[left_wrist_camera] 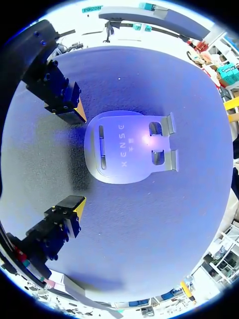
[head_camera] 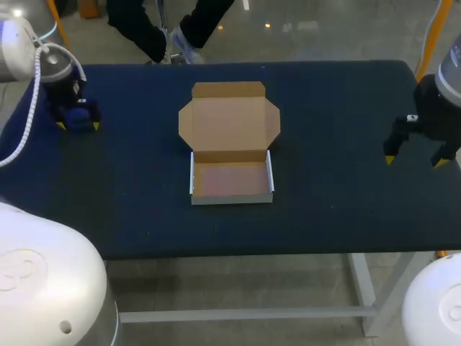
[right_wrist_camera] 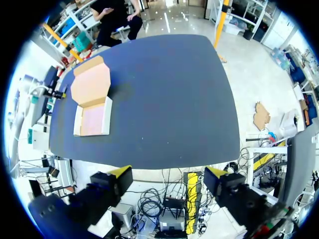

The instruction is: Assemble the packaging by folding the flat box into shape, placing the metal phone stand inside, and closing the box properly

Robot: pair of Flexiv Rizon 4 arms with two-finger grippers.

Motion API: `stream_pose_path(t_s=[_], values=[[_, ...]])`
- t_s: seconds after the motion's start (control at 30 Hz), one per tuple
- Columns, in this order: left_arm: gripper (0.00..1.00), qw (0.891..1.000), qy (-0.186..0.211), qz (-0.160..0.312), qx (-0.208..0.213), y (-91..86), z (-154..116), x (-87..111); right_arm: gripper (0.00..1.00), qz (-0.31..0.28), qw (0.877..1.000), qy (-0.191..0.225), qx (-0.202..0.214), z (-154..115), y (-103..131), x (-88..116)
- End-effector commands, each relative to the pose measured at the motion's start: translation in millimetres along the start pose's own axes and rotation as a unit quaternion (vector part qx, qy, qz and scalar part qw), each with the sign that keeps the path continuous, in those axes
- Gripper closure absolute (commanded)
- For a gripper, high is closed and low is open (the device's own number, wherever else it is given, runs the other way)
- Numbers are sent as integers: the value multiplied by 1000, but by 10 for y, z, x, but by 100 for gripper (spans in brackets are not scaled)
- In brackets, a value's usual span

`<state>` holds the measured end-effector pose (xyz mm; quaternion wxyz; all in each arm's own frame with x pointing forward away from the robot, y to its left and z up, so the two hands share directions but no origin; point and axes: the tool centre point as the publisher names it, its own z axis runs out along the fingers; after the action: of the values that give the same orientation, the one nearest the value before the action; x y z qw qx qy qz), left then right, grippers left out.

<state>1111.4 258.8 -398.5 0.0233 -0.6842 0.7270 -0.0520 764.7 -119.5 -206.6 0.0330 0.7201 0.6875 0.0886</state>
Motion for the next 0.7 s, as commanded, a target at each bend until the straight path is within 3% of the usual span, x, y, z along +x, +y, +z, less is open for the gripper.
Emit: stream_pose_path(t_s=[0.03, 0.3, 0.4, 0.7], values=[[0, 1000, -2, -1, -7, -67, 16, -8, 0, 0, 1000, -1, 2, -27, -3, 1], [0, 1000, -3, -3, -6, -119, 18, -21, 0, 0, 1000, -1, 2, -27, -3, 1], [6, 1000, -4, -3, -6, -138, 17, -29, 0, 0, 1000, -1, 2, -27, -3, 1], [12, 1000, -6, -3, -5, -205, 32, -45, 0, 0, 1000, -1, 2, -27, -3, 1]])
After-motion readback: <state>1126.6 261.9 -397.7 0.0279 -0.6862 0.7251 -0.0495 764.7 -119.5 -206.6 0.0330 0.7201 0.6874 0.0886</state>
